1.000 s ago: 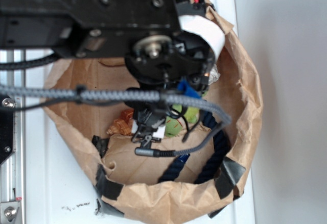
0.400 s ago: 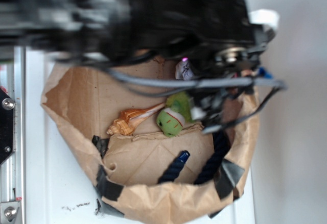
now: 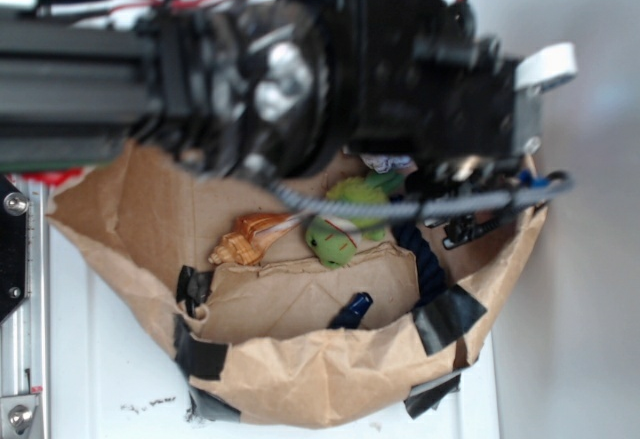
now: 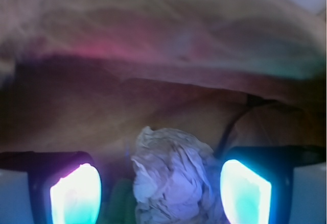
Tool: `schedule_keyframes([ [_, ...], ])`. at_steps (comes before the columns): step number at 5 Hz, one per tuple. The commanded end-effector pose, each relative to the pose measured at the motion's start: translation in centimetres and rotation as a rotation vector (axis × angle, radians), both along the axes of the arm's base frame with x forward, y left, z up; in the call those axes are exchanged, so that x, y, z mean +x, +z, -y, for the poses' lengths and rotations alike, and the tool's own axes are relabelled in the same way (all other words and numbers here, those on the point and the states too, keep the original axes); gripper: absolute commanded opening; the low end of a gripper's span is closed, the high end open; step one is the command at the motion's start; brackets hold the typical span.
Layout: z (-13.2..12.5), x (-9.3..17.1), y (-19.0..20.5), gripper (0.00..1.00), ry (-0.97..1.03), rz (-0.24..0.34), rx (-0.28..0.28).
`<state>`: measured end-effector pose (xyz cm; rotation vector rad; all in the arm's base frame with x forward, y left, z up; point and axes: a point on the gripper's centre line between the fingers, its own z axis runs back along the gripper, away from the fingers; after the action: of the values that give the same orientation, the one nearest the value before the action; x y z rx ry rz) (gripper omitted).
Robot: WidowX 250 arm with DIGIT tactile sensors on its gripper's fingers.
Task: Grab the white paper.
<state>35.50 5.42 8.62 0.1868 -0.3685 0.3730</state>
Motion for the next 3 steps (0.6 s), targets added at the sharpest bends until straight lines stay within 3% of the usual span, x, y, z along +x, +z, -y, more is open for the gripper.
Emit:
schedule_keyframes([
  [1,-1.0,-7.7,6.8,1.00,0.032,0.245,0.005],
  [2,-1.9,-8.7,6.5,1.00,0.117,0.240,0.023],
  [3,-2.0,-7.6,6.0,1.00,0.137,0.218,0.022],
])
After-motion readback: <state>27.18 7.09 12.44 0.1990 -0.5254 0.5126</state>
